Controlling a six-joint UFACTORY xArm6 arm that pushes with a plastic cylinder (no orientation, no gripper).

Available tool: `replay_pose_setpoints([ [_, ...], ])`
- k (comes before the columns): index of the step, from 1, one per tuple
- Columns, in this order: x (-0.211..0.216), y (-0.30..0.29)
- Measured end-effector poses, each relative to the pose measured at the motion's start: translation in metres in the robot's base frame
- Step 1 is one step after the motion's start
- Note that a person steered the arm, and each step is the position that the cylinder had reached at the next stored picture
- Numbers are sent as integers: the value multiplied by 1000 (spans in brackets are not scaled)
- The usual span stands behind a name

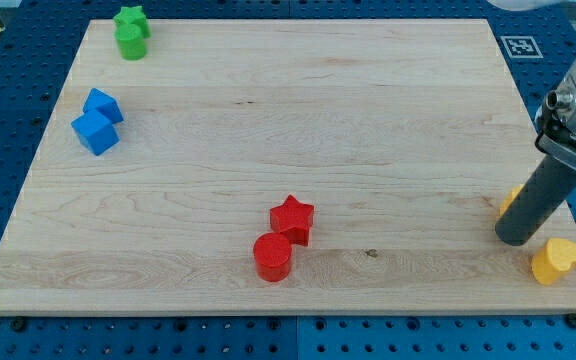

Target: Move the yellow hexagon diagonal to the yellow heart

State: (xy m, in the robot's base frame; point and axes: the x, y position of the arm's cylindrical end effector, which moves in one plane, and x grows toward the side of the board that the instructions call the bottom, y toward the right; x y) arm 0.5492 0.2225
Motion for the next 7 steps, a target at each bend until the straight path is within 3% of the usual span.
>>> replay_pose_setpoints([
  [1,-16,0],
  [3,-87,-6],
  [4,-89,94],
  [6,4,121],
  [7,4,121],
])
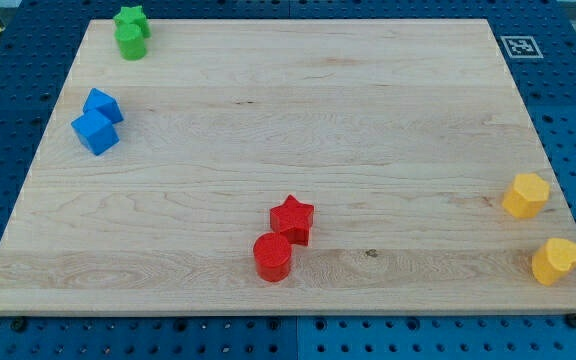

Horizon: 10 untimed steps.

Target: Move the yellow hexagon diagonal to the yellow heart

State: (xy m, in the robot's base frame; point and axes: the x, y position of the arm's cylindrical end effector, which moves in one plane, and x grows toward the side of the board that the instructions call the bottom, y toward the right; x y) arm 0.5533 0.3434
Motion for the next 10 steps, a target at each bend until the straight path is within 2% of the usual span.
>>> replay_pose_setpoints([
  [1,0,0],
  [3,-11,-40],
  [6,-73,-122],
  [9,-73,-130],
  [10,-73,-163],
])
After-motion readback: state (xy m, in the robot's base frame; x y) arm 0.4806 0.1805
